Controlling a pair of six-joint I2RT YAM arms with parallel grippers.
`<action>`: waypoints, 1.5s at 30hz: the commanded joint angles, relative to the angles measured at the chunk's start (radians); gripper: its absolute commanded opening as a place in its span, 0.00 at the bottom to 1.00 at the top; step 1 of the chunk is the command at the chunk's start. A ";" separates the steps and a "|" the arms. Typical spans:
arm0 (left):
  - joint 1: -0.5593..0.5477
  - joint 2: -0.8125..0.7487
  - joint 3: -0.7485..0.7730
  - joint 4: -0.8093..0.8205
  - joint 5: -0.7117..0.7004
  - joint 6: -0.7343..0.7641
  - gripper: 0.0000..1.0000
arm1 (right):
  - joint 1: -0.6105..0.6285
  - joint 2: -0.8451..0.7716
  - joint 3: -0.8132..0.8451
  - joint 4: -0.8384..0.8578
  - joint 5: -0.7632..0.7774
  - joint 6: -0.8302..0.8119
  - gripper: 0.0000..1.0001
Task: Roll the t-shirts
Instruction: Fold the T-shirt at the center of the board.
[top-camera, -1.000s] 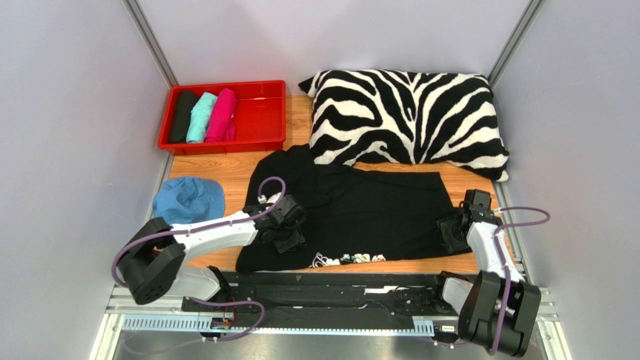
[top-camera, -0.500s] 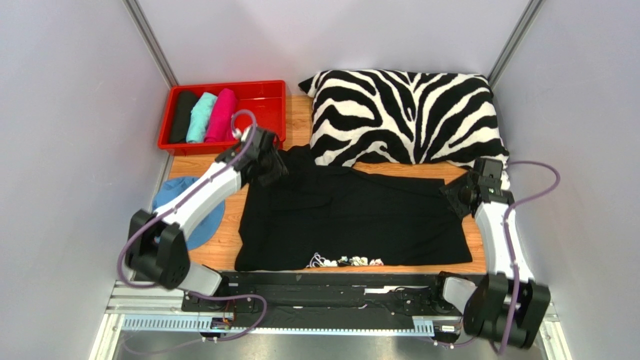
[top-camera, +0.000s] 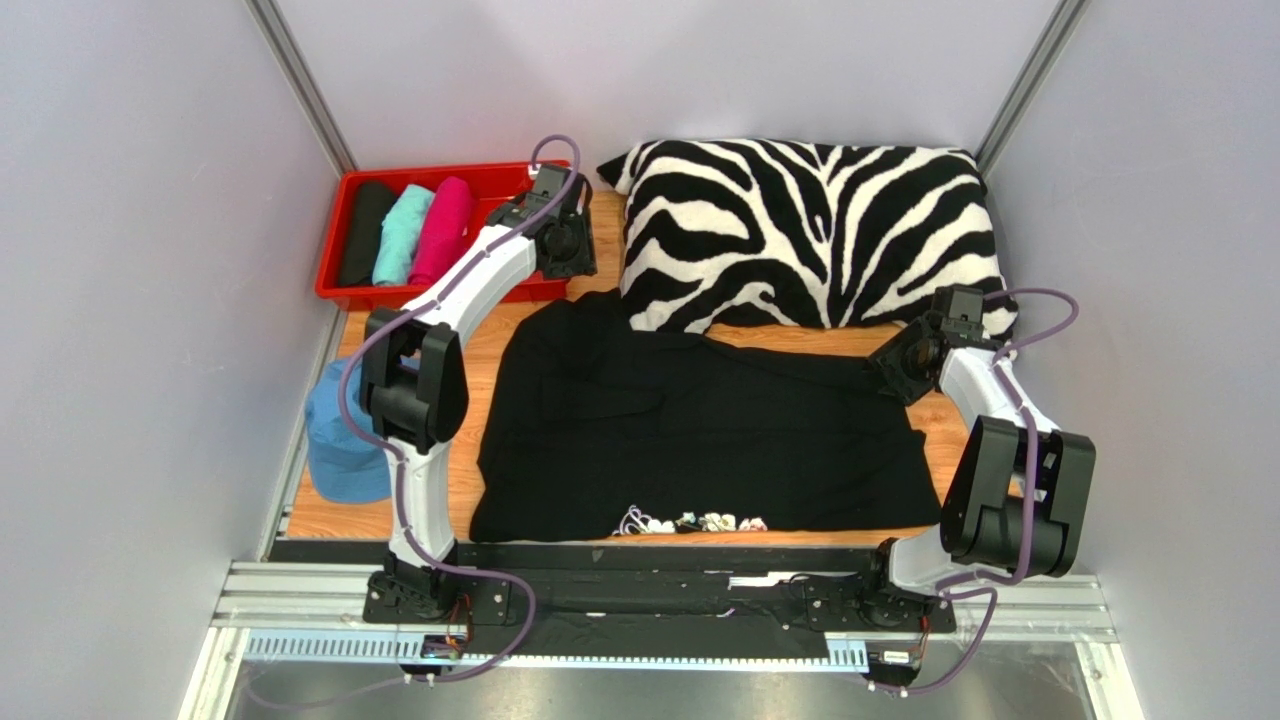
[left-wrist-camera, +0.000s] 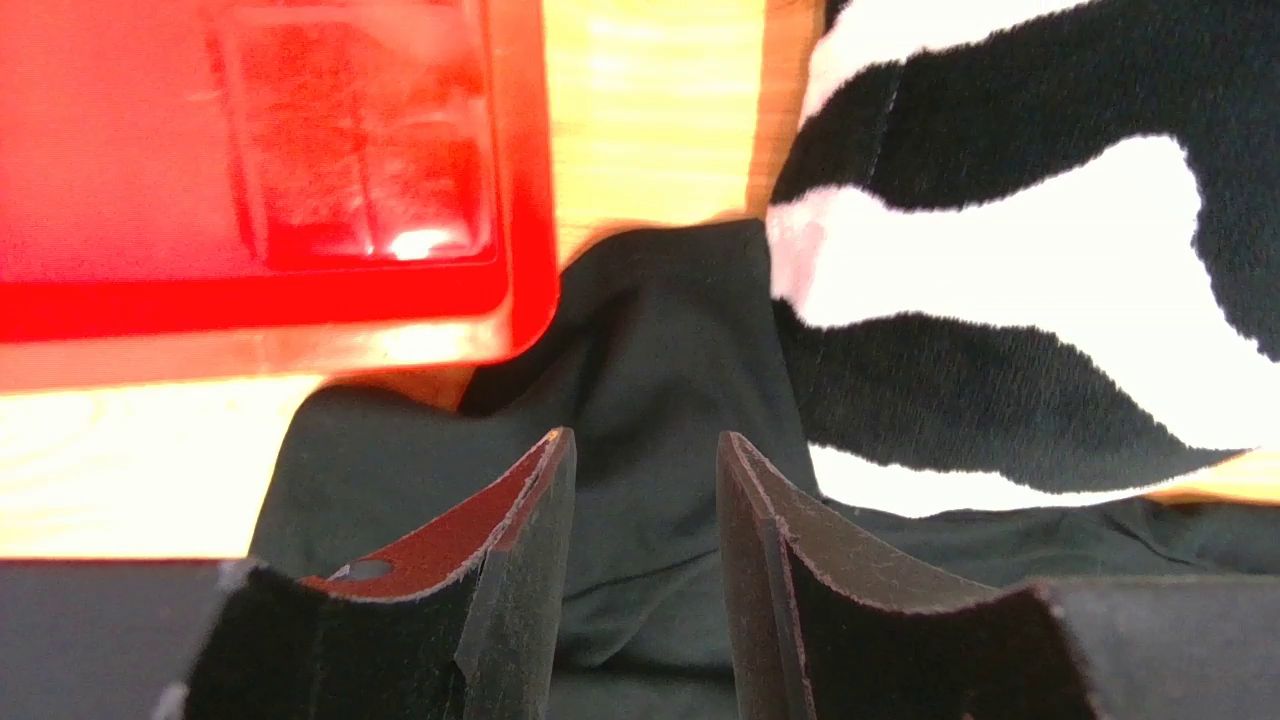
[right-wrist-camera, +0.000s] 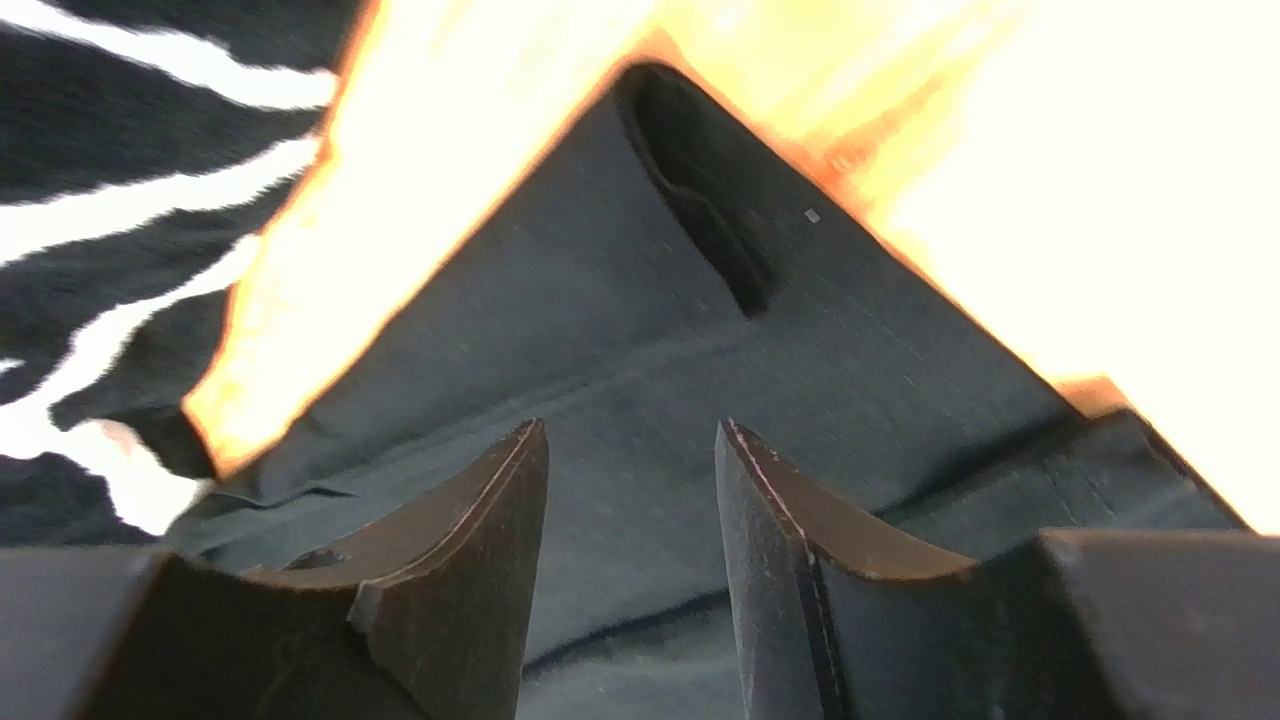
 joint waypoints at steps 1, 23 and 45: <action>-0.009 0.074 0.103 -0.067 -0.004 0.011 0.48 | 0.010 0.014 0.061 0.079 -0.012 -0.001 0.48; -0.082 0.332 0.325 -0.203 -0.258 -0.302 0.48 | 0.038 0.090 0.058 0.157 -0.070 0.022 0.48; -0.083 0.300 0.295 -0.093 -0.201 -0.323 0.00 | 0.040 0.159 0.108 0.145 -0.053 0.008 0.46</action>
